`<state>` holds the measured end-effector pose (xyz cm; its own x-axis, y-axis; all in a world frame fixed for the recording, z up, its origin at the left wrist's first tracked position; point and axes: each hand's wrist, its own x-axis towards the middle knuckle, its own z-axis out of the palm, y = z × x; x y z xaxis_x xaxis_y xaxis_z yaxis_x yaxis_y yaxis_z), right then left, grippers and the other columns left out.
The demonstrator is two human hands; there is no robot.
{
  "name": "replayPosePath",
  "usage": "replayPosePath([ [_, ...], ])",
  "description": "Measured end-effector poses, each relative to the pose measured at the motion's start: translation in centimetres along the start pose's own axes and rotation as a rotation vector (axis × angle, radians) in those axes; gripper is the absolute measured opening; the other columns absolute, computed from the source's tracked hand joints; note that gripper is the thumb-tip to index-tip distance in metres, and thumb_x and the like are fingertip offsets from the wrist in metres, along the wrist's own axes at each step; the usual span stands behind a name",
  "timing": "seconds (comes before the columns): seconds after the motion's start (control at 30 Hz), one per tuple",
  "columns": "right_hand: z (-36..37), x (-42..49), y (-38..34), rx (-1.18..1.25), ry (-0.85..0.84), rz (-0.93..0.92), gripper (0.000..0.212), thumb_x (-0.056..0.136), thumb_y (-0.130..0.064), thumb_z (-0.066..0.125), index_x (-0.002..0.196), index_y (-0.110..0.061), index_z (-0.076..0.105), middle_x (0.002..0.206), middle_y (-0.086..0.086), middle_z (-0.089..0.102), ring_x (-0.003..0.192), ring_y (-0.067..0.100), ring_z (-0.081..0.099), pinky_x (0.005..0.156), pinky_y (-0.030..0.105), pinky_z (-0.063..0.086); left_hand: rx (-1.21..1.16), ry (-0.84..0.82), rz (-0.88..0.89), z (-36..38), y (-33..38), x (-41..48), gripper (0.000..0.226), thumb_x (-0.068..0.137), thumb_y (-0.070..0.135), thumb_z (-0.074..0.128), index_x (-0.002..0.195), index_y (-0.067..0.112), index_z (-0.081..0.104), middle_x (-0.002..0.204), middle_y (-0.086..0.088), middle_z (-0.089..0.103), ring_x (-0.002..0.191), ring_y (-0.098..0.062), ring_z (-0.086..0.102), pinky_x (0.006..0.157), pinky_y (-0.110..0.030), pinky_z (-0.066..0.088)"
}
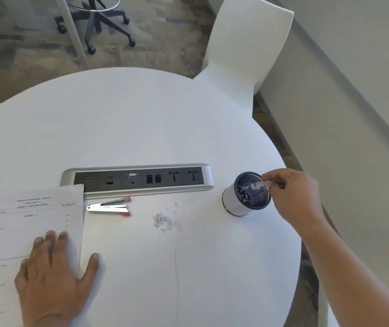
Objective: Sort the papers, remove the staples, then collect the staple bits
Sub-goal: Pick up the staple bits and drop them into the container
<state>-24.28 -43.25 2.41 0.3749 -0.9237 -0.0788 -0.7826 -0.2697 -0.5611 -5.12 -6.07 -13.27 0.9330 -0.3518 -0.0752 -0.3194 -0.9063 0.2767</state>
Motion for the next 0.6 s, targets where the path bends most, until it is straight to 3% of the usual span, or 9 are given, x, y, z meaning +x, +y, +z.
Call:
replayPosePath([
  [0.13, 0.13, -0.07, -0.05, -0.056, -0.014, -0.042, 0.032, 0.086, -0.001, 0.053, 0.092, -0.02, 0.077, 0.075, -0.002, 0.072, 0.053, 0.008, 0.055, 0.049, 0.017, 0.039, -0.028, 0.018, -0.002, 0.02, 0.06, -0.03, 0.091, 0.068, 0.07, 0.042, 0.14, 0.014, 0.044, 0.155, -0.015, 0.039, 0.148, -0.035, 0.029, 0.116, -0.057, 0.023],
  [0.23, 0.39, -0.25, -0.28, -0.044, 0.007, -0.069, 0.027, 0.085, -0.004, 0.056, 0.095, -0.018, 0.076, 0.083, -0.004, 0.075, 0.076, 0.011, 0.068, 0.067, 0.025, 0.054, -0.033, 0.025, 0.011, 0.06, 0.09, 0.02, 0.093, 0.067, 0.069, 0.043, 0.14, 0.012, 0.045, 0.154, -0.017, 0.039, 0.146, -0.037, 0.031, 0.114, -0.059, 0.025],
  [0.33, 0.43, -0.47, -0.54, -0.045, 0.001, -0.098, 0.032, 0.084, 0.001, 0.053, 0.102, -0.014, 0.075, 0.09, -0.003, 0.076, 0.088, 0.013, 0.069, 0.082, 0.025, 0.053, -0.029, 0.018, 0.016, 0.02, 0.14, 0.04, 0.094, 0.068, 0.069, 0.041, 0.14, 0.009, 0.045, 0.153, -0.019, 0.041, 0.145, -0.04, 0.032, 0.113, -0.061, 0.026],
  [0.43, 0.37, -0.51, -0.52, -0.034, -0.004, -0.106, 0.039, 0.081, 0.009, 0.05, 0.101, -0.013, 0.075, 0.089, -0.003, 0.075, 0.085, 0.008, 0.069, 0.079, 0.019, 0.05, -0.025, 0.017, 0.016, -0.04, 0.19, 0.01, 0.092, 0.07, 0.069, 0.04, 0.139, 0.009, 0.046, 0.153, -0.019, 0.041, 0.145, -0.039, 0.032, 0.113, -0.061, 0.025],
  [0.6, 0.58, -0.6, -0.38, -0.021, 0.001, -0.103, 0.023, 0.081, 0.002, 0.063, 0.086, -0.019, 0.074, 0.079, -0.008, 0.072, 0.077, 0.006, 0.068, 0.066, 0.022, 0.052, -0.05, 0.056, 0.03, -0.22, 0.47, -0.18, 0.091, 0.069, 0.066, 0.042, 0.138, 0.008, 0.048, 0.151, -0.021, 0.043, 0.143, -0.041, 0.036, 0.112, -0.061, 0.027],
])
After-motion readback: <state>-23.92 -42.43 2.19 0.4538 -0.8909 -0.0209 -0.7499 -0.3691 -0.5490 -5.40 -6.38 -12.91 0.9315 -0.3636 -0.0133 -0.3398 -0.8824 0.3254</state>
